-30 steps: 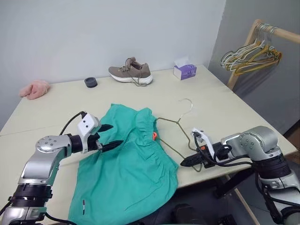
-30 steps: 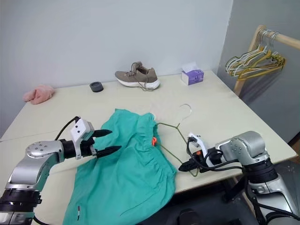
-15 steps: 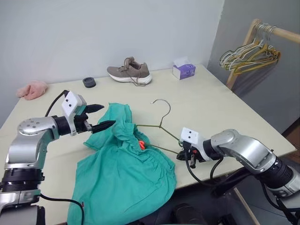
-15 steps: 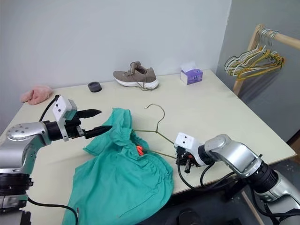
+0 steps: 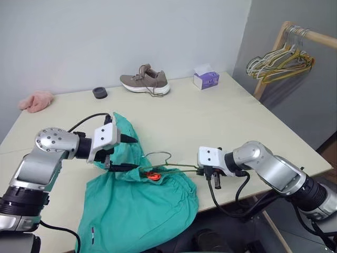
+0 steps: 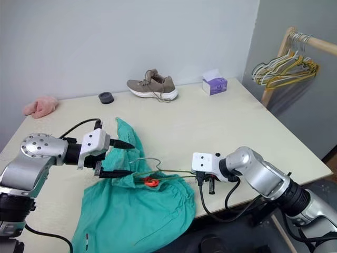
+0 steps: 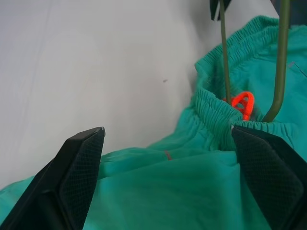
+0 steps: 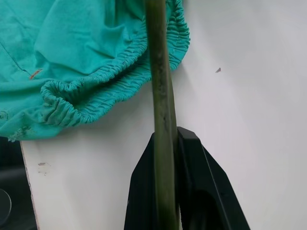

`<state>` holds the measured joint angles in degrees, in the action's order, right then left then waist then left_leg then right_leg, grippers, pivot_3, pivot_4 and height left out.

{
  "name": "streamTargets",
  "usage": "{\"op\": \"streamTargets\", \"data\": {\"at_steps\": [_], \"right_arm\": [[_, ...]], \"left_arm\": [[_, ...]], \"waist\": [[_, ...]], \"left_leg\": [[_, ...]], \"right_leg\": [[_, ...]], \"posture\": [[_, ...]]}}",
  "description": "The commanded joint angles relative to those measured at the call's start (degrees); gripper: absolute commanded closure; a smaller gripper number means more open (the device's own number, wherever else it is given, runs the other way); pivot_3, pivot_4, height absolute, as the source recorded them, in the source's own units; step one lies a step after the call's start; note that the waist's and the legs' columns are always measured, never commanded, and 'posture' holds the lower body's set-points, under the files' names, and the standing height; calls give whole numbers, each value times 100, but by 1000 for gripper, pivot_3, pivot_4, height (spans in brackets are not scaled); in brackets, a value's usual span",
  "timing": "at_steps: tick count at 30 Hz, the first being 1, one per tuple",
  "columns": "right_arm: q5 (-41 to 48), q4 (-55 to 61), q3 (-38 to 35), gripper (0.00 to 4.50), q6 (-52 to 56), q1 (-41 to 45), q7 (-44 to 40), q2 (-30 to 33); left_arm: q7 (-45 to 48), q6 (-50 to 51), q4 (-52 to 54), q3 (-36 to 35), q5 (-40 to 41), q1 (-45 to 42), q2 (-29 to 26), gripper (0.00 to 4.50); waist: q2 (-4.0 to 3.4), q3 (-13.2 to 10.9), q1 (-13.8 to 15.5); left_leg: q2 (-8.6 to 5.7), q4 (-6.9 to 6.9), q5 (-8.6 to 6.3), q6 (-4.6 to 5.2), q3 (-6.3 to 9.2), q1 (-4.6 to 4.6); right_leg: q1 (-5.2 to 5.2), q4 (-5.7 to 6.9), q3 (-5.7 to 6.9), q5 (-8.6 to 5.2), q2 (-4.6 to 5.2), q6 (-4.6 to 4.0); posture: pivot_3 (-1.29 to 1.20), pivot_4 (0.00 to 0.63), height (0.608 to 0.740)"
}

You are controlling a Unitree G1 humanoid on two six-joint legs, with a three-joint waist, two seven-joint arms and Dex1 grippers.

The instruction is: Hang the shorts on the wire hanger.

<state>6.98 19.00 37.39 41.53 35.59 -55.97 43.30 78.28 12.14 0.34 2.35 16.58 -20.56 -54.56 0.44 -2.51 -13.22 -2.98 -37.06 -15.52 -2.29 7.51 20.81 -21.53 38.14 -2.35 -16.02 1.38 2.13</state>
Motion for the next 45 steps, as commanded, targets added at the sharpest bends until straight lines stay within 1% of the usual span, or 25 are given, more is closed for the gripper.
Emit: {"op": "streamTargets", "data": {"at_steps": [1, 8, 12, 16, 25, 28, 34, 39, 42, 45], "right_arm": [[11, 75, -362, 4500, 78, 203, -114, -52], [660, -68, -841, 4500, 1399, 63, -245, -188], [776, -212, -1012, 4500, 1684, 50, -131, -317], [542, -298, -897, 4500, 1275, 54, -62, -247], [-41, -383, -584, 4500, 323, -17, -142, -140], [-147, -372, -574, 4500, 184, -41, -159, -131], [-262, -311, -609, 4500, 49, -90, -197, -105], [-287, -228, -621, 4500, -32, -74, -223, -103], [-322, -182, -618, 4500, -101, -67, -247, -110], [-351, -118, -616, 4500, -138, -65, -273, -131]], "left_arm": [[165, 187, 100, -80, 186, -47, -104, 34], [-168, 350, -466, -569, 306, -456, -93, 34], [-41, 716, -362, -867, 587, -245, -215, 34], [187, 879, -175, -875, 691, 104, -417, 34], [38, 371, -373, -403, 264, -254, -127, 34], [4, 318, -441, -342, 231, -420, 22, 34], [212, -35, -391, -45, -30, -199, -9, 34], [32, -516, -680, 219, -447, -246, 125, 34], [-204, -734, -898, 254, -618, -335, 302, 659], [-251, -730, -883, 259, -591, -363, 446, 1577]], "waist": [[0, 0, -1], [1, 1, -58], [2, 1, -132], [0, 0, -181], [0, 0, -111], [1, 0, -122], [0, 0, -172], [0, 0, -178], [1, 1, -177], [2, 1, -179]], "left_leg": [[0, 0, 0, 0, 0, 0], [-1, -3, 0, 0, 3, -1], [-1, -2, 0, 0, 3, -1], [-1, 1, 0, 0, 1, 0], [-2, -4, 0, 0, 1, -1], [-2, -5, 0, 0, 1, 0], [-1, -1, 0, 0, 1, 0], [-1, -3, 0, 0, 1, 0], [-1, -6, 1, 0, 1, -1], [-1, -7, 1, 0, 2, 0]], "right_leg": [[1, 0, -1, 0, 0, 0], [3, 1, 1, 0, 0, 0], [3, 1, 1, 0, 0, 0], [-5, 8, -4, 0, 0, -1], [2, 5, -1, 0, 0, 0], [1, 5, -2, 0, 0, 0], [-1, 6, -3, 1, 0, -2], [1, 6, -2, 1, 0, -2], [2, 7, -2, 1, 0, -1], [2, 7, -2, 1, 0, -1]], "posture": [[-285, 0, 740], [-289, 0, 740], [-288, 0, 740], [-279, 0, 740], [-283, 0, 740], [-291, 0, 740], [-305, 0, 740], [-306, 0, 740], [-306, 0, 740], [-306, 0, 740]]}}
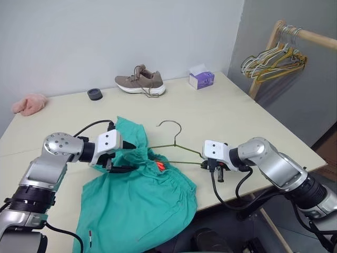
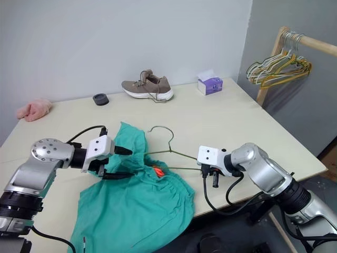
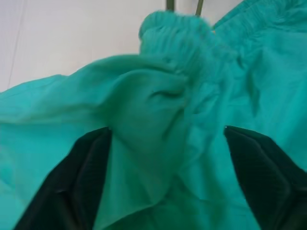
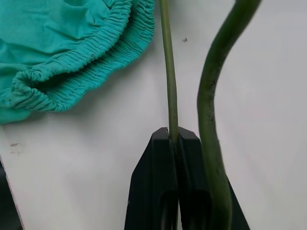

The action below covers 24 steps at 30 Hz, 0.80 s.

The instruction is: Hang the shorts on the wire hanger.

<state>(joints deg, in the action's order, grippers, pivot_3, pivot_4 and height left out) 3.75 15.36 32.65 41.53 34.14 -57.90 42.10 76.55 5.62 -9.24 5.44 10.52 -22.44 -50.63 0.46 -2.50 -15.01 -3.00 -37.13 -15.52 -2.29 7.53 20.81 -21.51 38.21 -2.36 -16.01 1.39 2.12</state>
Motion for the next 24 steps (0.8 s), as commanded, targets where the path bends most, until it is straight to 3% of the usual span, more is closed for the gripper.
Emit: {"op": "streamTargets", "data": {"at_steps": [1, 9, 20, 24], "right_arm": [[-32, 271, -140, 4500, -135, 98, -97, -28], [-79, 313, -131, 4500, -121, 241, -187, -112], [-175, 67, -243, 4500, -1038, 231, -607, 74], [-377, -317, -371, 3468, -1599, 217, -924, 564]], "left_arm": [[-74, -28, 126, -42, 53, -170, 106, 1848], [114, 421, 558, -37, 341, -55, 219, 4422], [231, 801, 721, -163, 482, 74, 64, 4465], [103, 936, 595, -276, 528, 72, 44, 4500]], "waist": [[1, 0, 0], [0, 0, -17], [1, 0, -56], [0, 0, -46]], "left_leg": [[0, 0, 0, 0, 0, 0], [0, 2, 0, 0, 0, -1], [0, 0, 0, 0, 1, -1], [-1, -1, 0, 0, 1, -1]], "right_leg": [[0, 0, 0, 0, 0, 0], [1, 2, 0, 0, 0, 0], [1, 4, 1, 0, 0, 0], [3, 2, 3, 0, 0, 0]], "posture": [[-306, 0, 740], [-306, 0, 740], [-298, 0, 740], [-292, 0, 740]]}}
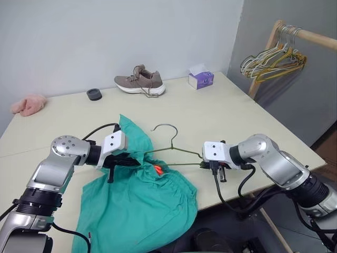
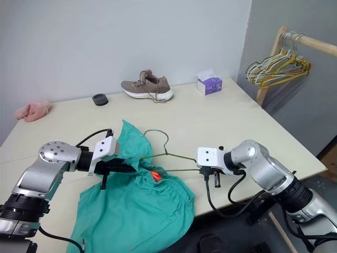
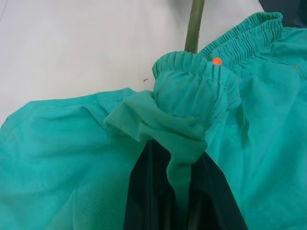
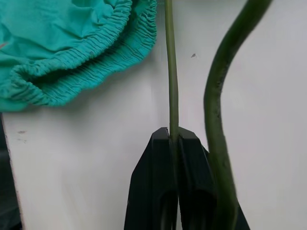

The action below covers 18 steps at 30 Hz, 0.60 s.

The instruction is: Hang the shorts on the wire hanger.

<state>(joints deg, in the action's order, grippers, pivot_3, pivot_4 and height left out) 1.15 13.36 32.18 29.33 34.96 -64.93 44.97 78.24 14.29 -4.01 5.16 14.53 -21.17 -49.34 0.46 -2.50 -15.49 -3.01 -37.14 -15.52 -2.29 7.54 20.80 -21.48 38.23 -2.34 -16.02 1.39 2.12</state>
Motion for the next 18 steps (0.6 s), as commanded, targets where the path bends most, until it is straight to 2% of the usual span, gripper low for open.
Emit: {"op": "streamTargets", "data": {"at_steps": [1, 5, 9, 13, 18], "right_arm": [[-141, -192, -374, 3087, -466, 121, -270, 392], [-321, -563, -599, 1713, -903, -26, -542, 1085], [865, 29, -1467, 387, 388, -414, -702, 1026], [1908, 1170, -1863, 387, 1924, -1179, -342, 648], [2124, 1549, -1793, 387, 2851, -1763, 797, -349]], "left_arm": [[-108, 90, 55, -273, 137, -55, -82, 4500], [-221, 178, 94, -353, 215, 6, -68, 4500], [-333, 234, 165, -458, 316, 72, -29, 4500], [-465, 381, 179, -567, 447, -2, 11, 4500], [-585, 454, 107, -637, 530, -193, 43, 4500]], "waist": [[0, 0, 4], [-1, -1, 14], [-1, -1, 18], [6, 3, 42], [12, 7, 124]], "left_leg": [[0, 0, 0, 0, 0, 0], [-2, 1, 0, 0, 0, -1], [1, 4, 0, 0, 1, -2], [5, 1, 0, 0, 1, -4], [-2, -13, 0, 0, -2, -6]], "right_leg": [[1, -2, 0, 0, 0, 0], [2, -3, 0, 0, 2, 0], [2, -1, 1, 0, 1, 0], [0, 15, 1, -1, -2, 0], [-1, 35, -6, -2, 0, 1]], "posture": [[-290, 0, 740], [-282, 0, 740], [-282, 0, 740], [-285, 0, 740], [-287, 0, 740]]}}
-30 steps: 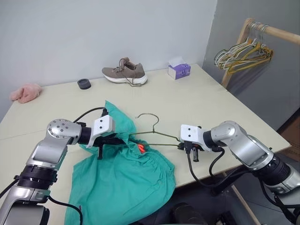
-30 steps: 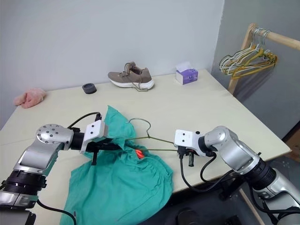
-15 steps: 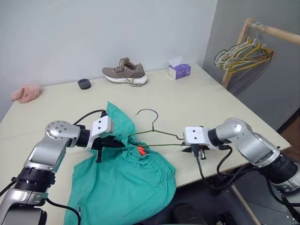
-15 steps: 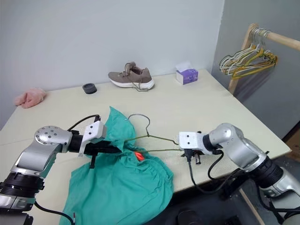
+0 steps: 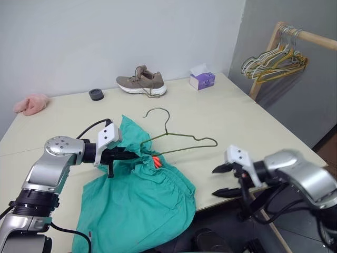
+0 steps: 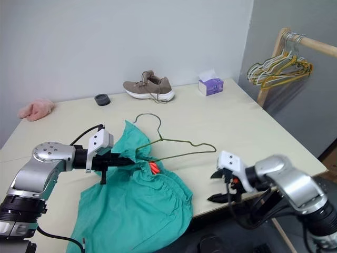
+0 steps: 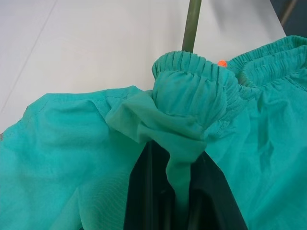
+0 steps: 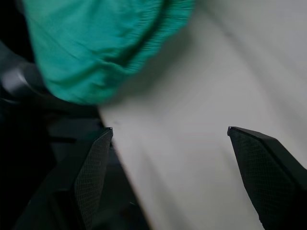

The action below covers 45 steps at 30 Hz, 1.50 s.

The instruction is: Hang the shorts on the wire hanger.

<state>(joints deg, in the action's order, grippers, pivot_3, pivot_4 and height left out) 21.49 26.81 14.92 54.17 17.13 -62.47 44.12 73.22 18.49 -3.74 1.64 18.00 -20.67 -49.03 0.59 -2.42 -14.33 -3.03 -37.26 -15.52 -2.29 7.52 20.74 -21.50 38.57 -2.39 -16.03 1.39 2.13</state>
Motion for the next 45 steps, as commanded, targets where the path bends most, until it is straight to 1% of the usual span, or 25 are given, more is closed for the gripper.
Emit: {"op": "streamTargets", "data": {"at_steps": [1, 4, 6, 10, 15, 18, 19, 20, 23, 28, 31, 33, 35, 38, 41, 45], "right_arm": [[94, 165, -27, 387, 446, 8, 745, -480], [195, 68, 53, 387, 785, 92, 1147, -1004], [204, -47, 187, 387, 911, 185, 1280, -1227], [300, -230, 496, 387, 1059, 330, 1291, -1396], [572, -361, 536, 387, 1324, 403, 1356, -1633], [517, -408, 591, 979, 1296, 328, 1595, -1737], [483, -458, 576, 1403, 1268, 296, 1718, -1821], [472, -489, 563, 1651, 1253, 276, 1801, -1875], [549, -603, 403, 2730, 1321, 252, 2013, -2068], [683, -662, -56, 4449, 1297, 237, 2247, -2240], [715, -823, -426, 4485, 1210, 351, 2378, -2269], [800, -1032, -841, 4485, 1217, 499, 2458, -2253], [929, -1238, -1241, 4485, 1259, 666, 2405, -2102], [1192, -1451, -1569, 4485, 1456, 829, 2159, -1762], [1371, -1579, -1561, 4485, 1551, 876, 1818, -1335], [1360, -1727, -1340, 4485, 1429, 997, 1448, -766]], "left_arm": [[-93, 50, 63, -286, 194, -293, 15, 4500], [-86, 41, 11, -272, 173, -407, 11, 4500], [-95, 6, -52, -270, 141, -481, 24, 4500], [-115, -54, -139, -270, 89, -558, 50, 4500], [-152, -109, -167, -283, 67, -551, 53, 4500], [-191, -125, -148, -319, 81, -498, 31, 4500], [-213, -129, -141, -331, 83, -480, 34, 4500], [-229, -130, -134, -338, 84, -468, 36, 4500], [-330, -65, -72, -428, 148, -413, 64, 4500], [-532, 315, 185, -820, 464, -138, 47, 4500], [-658, 643, 375, -1104, 756, 26, 31, 4500], [-681, 953, 610, -1275, 1011, 168, -14, 4500], [-584, 1278, 906, -1423, 1312, 368, -116, 4500], [-406, 1657, 1218, -1551, 1689, 581, -290, 4500], [-157, 1857, 1400, -1562, 1907, 720, -521, 4500], [157, 1694, 1391, -1439, 1800, 807, -851, 4500]], "waist": [[0, 0, 9], [3, 2, 10], [2, 2, 9], [2, 2, 5], [2, 2, 6], [3, 2, 7], [3, 2, 7], [3, 2, 8], [3, 2, 7], [3, 2, 6], [3, 2, 5], [3, 2, 5], [2, 1, 5], [0, 0, 12], [0, 0, 9], [-11, -7, -1]], "left_leg": [[-4, -2, 0, 0, -1, 0], [-2, -5, 0, 0, 4, 2], [-3, -4, 0, 0, 4, 2], [-3, -4, 0, 0, 3, 2], [-3, -3, 0, 0, 5, 3], [-3, -3, 0, 0, 5, 3], [-3, -3, 0, 0, 5, 3], [-3, -3, 0, 0, 5, 3], [-3, -2, 0, 0, 5, 3], [-3, -2, 0, 0, 4, 4], [-3, -1, 0, 0, 4, 5], [-4, -1, 0, 0, 3, 5], [-4, -2, 0, 0, 1, 5], [-6, 0, 0, 0, -2, 5], [-4, 4, 0, 0, 1, 5], [-4, 5, 0, 1, -8, 2]], "right_leg": [[0, 0, -2, 0, 2, 0], [-1, 1, 3, 0, 2, 0], [-4, 3, 1, 0, 2, 0], [-5, 3, 0, 0, 2, 0], [-8, 4, 1, 0, 2, 0], [-8, 4, 1, 0, 2, 0], [-8, 4, 1, 0, 2, 0], [-8, 4, 1, 0, 2, 0], [-10, 6, 1, 0, 2, 0], [-13, 7, -2, 0, 2, 0], [-15, 10, -2, 0, 2, 0], [-16, 10, -2, 0, 2, 0], [-16, 11, -4, 0, 2, 0], [-15, 11, -6, 0, 2, -1], [-15, 12, 0, -1, 1, -2], [-15, 15, -6, -3, 0, -4]], "posture": [[-287, 0, 740], [-284, 0, 740], [-284, 0, 740], [-281, 0, 740], [-275, 0, 740], [-275, 0, 740], [-268, 0, 740], [-267, 0, 740], [-269, 0, 740], [-271, 0, 740], [-273, 0, 740], [-265, 0, 740], [-265, 0, 740], [-268, 0, 740], [-271, 0, 740], [-277, 0, 740]]}}
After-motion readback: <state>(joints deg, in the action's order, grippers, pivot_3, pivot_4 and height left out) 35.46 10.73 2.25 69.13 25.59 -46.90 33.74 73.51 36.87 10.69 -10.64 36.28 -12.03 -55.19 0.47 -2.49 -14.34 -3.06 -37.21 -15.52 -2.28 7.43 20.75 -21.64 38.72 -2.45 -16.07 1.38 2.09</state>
